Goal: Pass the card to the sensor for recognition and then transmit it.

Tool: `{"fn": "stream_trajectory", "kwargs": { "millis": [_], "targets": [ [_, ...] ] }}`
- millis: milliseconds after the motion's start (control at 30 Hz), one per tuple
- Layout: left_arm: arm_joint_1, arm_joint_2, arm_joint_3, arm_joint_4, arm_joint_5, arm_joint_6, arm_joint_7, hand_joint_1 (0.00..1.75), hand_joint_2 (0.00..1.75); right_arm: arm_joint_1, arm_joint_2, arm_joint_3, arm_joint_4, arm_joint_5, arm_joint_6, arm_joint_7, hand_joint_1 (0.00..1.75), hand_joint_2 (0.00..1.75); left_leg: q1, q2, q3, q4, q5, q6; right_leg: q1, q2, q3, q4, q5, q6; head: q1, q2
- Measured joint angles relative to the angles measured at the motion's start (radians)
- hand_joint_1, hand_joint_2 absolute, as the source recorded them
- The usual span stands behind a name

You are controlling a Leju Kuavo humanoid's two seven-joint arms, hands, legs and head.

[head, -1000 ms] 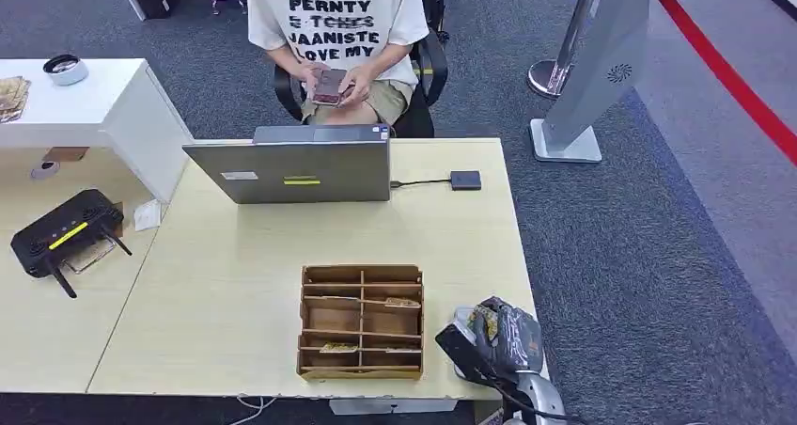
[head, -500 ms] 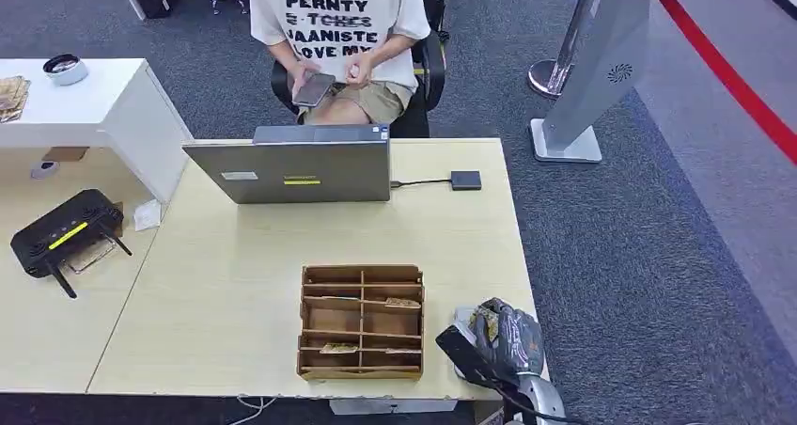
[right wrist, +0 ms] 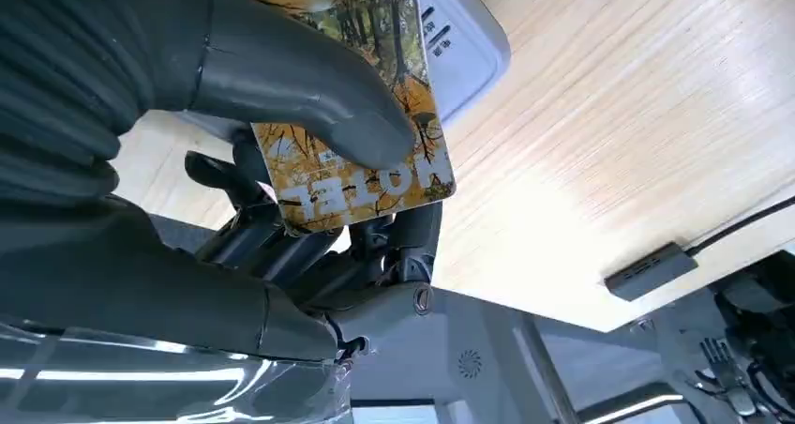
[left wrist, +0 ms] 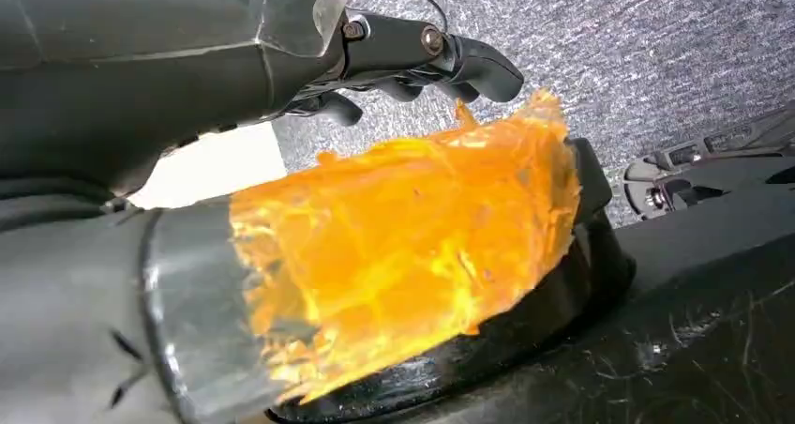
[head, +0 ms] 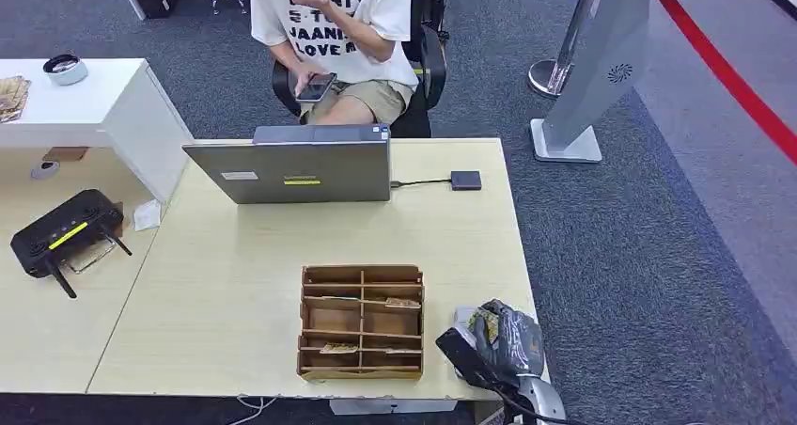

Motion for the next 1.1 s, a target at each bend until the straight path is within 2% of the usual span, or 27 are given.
{"fn": "stream_trajectory", "kwargs": {
  "millis": [1100],
  "targets": [
    [0.000,0.000,0.000,0.000,-0.006,0.000,0.001,0.00,0.00,-0.004,-0.020,0.011,0.003,0.064,0.005,0.051,1.75,1.75,0.000,0.000,0.002,0.000,0.000,0.000,0.000,0.000,0.002,-0.001,0.000,0.000,0.000,0.000]
  ]
}}
